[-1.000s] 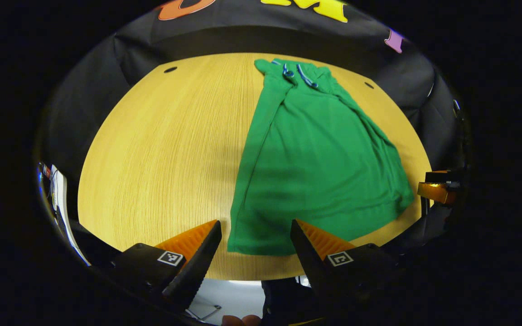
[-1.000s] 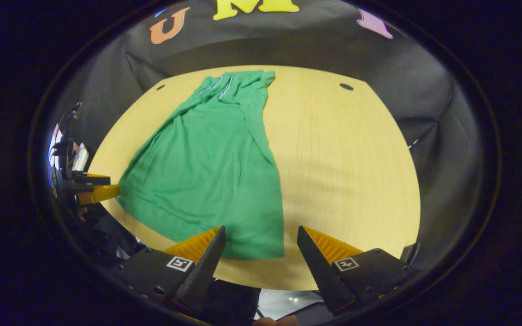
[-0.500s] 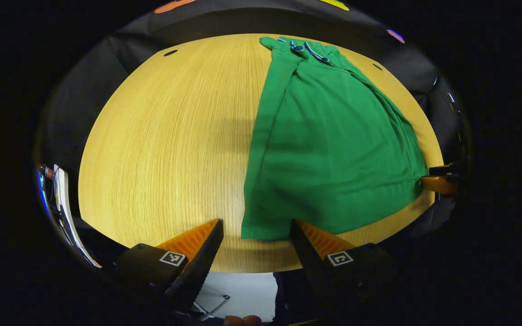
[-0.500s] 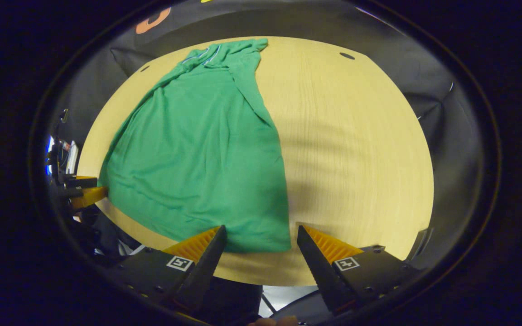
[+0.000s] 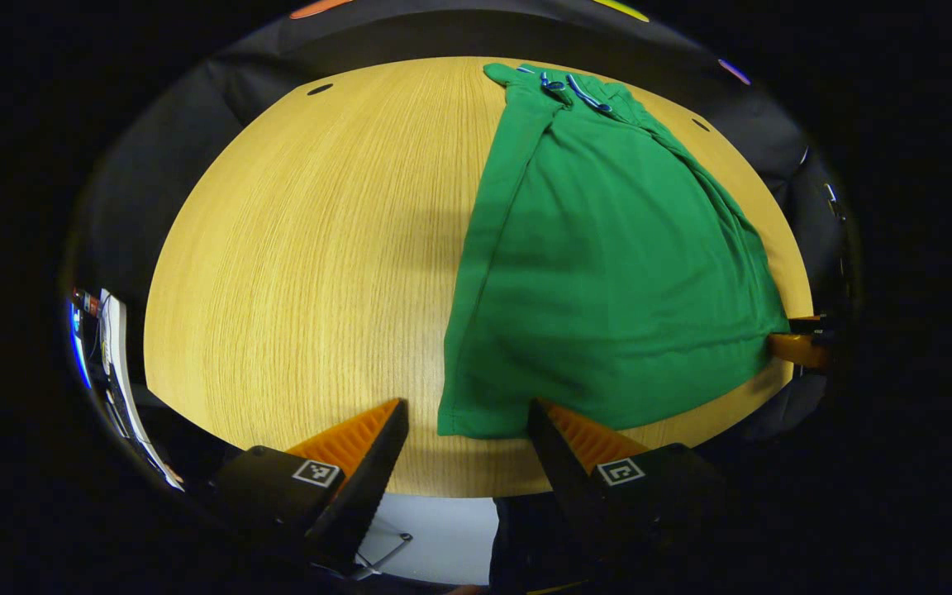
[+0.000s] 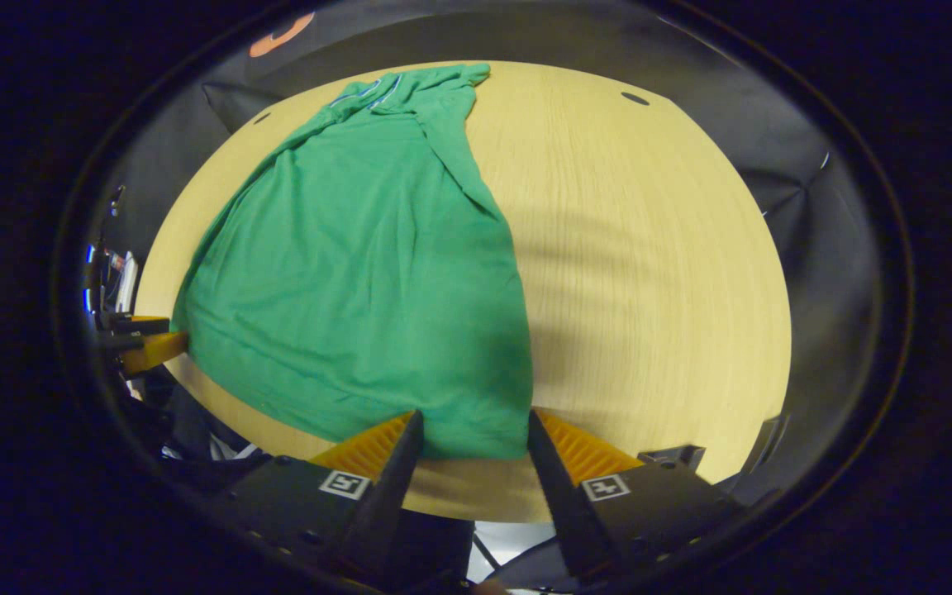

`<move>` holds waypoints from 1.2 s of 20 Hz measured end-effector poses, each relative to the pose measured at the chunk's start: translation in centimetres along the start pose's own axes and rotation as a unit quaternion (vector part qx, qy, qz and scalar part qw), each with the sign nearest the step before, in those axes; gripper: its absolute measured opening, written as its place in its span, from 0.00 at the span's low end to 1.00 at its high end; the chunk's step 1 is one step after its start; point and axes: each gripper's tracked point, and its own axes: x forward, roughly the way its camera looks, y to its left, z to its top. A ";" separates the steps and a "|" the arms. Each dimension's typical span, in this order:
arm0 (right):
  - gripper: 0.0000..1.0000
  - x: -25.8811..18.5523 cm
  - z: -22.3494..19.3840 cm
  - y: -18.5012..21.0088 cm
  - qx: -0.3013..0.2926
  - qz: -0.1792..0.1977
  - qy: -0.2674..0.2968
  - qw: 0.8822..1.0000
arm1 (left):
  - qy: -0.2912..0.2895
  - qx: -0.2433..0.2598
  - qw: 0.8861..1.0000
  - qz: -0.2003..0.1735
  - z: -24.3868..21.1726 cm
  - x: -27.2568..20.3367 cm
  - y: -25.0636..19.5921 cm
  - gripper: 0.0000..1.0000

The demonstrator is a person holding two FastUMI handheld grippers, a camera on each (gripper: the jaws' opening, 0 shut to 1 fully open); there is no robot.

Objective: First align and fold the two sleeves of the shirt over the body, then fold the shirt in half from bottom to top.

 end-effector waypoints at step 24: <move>0.01 -3.9 4.0 -0.2 0.020 0.033 -0.019 0.999 | -0.046 -0.022 0.993 -0.108 8.9 -6.1 -2.9 0.03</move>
